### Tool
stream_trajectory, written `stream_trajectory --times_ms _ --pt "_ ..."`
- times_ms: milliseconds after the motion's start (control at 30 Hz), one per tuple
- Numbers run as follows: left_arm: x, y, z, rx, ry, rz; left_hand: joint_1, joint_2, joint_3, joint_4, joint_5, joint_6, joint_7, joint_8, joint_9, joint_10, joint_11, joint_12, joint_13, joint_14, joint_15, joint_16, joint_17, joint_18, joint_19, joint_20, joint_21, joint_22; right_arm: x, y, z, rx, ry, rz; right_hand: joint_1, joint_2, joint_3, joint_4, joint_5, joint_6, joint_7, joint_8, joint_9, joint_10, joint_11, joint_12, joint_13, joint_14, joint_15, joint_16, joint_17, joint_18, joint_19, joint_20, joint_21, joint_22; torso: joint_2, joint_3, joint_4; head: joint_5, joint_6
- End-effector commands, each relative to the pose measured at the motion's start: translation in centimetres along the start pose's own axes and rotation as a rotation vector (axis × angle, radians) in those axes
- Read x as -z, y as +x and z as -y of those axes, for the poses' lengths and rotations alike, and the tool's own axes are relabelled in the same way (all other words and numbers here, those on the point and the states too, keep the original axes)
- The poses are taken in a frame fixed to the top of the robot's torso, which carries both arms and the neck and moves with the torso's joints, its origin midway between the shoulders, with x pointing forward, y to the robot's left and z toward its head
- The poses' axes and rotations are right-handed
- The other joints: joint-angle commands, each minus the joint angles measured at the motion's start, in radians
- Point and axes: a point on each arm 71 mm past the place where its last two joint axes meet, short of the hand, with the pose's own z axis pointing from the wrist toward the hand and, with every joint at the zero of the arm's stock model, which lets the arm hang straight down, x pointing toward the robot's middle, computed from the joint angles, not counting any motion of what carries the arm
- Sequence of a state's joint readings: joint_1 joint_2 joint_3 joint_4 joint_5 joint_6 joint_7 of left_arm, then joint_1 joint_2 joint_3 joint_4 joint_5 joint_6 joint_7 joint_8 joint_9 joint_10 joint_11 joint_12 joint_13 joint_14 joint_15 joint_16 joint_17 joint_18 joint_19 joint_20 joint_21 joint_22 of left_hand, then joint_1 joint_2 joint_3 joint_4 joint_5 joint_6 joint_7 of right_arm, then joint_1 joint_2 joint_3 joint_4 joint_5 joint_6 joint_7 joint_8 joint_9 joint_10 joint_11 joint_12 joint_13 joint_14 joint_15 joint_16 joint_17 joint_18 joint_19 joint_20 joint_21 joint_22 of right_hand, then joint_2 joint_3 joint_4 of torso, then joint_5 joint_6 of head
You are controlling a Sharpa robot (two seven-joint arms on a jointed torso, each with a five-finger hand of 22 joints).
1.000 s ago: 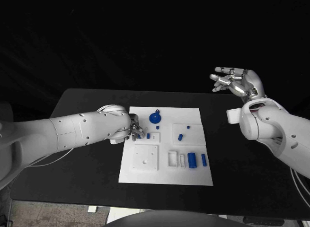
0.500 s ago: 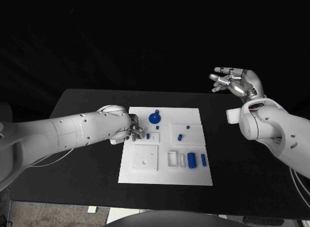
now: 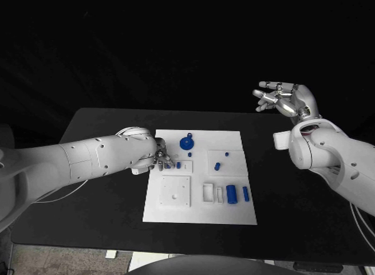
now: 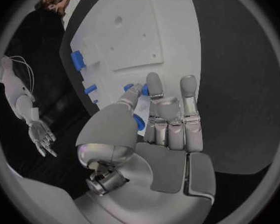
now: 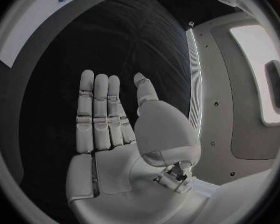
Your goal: Assemble the parts on the task board
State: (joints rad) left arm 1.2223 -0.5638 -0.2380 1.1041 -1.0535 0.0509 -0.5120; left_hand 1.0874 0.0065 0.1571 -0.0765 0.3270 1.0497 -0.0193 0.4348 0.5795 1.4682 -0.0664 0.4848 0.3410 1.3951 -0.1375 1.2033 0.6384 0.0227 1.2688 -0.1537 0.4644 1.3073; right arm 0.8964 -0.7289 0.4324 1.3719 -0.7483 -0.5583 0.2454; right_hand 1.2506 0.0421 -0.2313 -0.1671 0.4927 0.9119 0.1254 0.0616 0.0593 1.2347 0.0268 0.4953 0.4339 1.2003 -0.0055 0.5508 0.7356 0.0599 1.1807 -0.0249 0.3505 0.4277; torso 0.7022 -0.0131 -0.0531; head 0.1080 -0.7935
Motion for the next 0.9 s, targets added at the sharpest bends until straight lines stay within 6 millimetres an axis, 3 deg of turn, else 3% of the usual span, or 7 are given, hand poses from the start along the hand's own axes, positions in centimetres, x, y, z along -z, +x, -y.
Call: stream_trajectory --times_ms 33,400,767,900 --pt "0.0 0.5 0.3 -0.002 0.016 -0.023 0.004 -0.014 -0.007 0.014 -0.004 0.002 0.005 0.006 -0.009 0.045 -0.004 -0.003 0.002 -0.006 0.0 -0.005 -0.002 -0.014 0.005 -0.001 -0.008 0.012 0.0 0.1 -0.1 -0.003 -0.009 -0.012 -0.002 0.005 0.004 -0.003 0.005 -0.003 0.004 -0.003 0.0 -0.006 0.0 0.003 0.0 -0.005 -0.001 0.004 -0.002 -0.013 -0.008 -0.001 0.006 -0.001 0.0 -0.0001 0.0001 -0.001 0.0" --pt "0.0 0.4 0.0 0.004 0.016 -0.014 0.011 -0.047 -0.018 0.072 -0.019 0.001 0.006 0.022 -0.019 0.045 -0.004 -0.005 0.005 -0.007 0.001 -0.006 -0.005 -0.015 0.007 -0.001 -0.014 0.014 0.0 0.1 -0.1 -0.002 -0.009 -0.011 -0.003 0.005 0.003 -0.002 0.005 -0.006 0.004 -0.003 0.0 -0.007 0.001 0.002 -0.001 -0.005 0.0 0.003 -0.002 -0.013 -0.009 0.0 0.006 -0.002 0.0 0.0 -0.0003 -0.001 0.0" --pt "0.2 0.6 -0.6 0.028 0.014 -0.04 0.001 -0.105 -0.016 0.136 -0.054 -0.01 0.012 0.037 -0.016 0.044 0.001 -0.021 0.005 -0.021 0.005 -0.022 -0.035 -0.014 0.002 0.003 -0.024 0.013 0.0 0.0 0.0 -0.003 -0.01 -0.011 -0.008 0.001 -0.001 0.003 0.026 -0.013 0.005 -0.003 -0.001 -0.008 0.001 0.001 -0.004 -0.006 0.001 0.002 -0.005 -0.013 -0.009 0.0 0.005 -0.006 0.0 -0.0003 0.0005 -0.005 0.001" --pt "0.2 0.5 -0.9 0.032 0.007 -0.042 -0.002 -0.107 -0.016 0.142 -0.057 -0.011 0.013 0.038 -0.015 0.044 0.002 -0.024 0.005 -0.022 0.005 -0.023 -0.039 -0.014 0.002 0.004 -0.024 0.013 0.0 0.0 0.0 -0.003 -0.009 -0.011 -0.008 0.001 -0.002 0.004 0.029 -0.016 0.005 -0.004 -0.001 -0.009 0.002 0.0 -0.004 -0.007 0.001 0.001 -0.006 -0.013 -0.01 0.001 0.004 -0.007 0.0 -0.0004 0.0003 -0.004 0.002"
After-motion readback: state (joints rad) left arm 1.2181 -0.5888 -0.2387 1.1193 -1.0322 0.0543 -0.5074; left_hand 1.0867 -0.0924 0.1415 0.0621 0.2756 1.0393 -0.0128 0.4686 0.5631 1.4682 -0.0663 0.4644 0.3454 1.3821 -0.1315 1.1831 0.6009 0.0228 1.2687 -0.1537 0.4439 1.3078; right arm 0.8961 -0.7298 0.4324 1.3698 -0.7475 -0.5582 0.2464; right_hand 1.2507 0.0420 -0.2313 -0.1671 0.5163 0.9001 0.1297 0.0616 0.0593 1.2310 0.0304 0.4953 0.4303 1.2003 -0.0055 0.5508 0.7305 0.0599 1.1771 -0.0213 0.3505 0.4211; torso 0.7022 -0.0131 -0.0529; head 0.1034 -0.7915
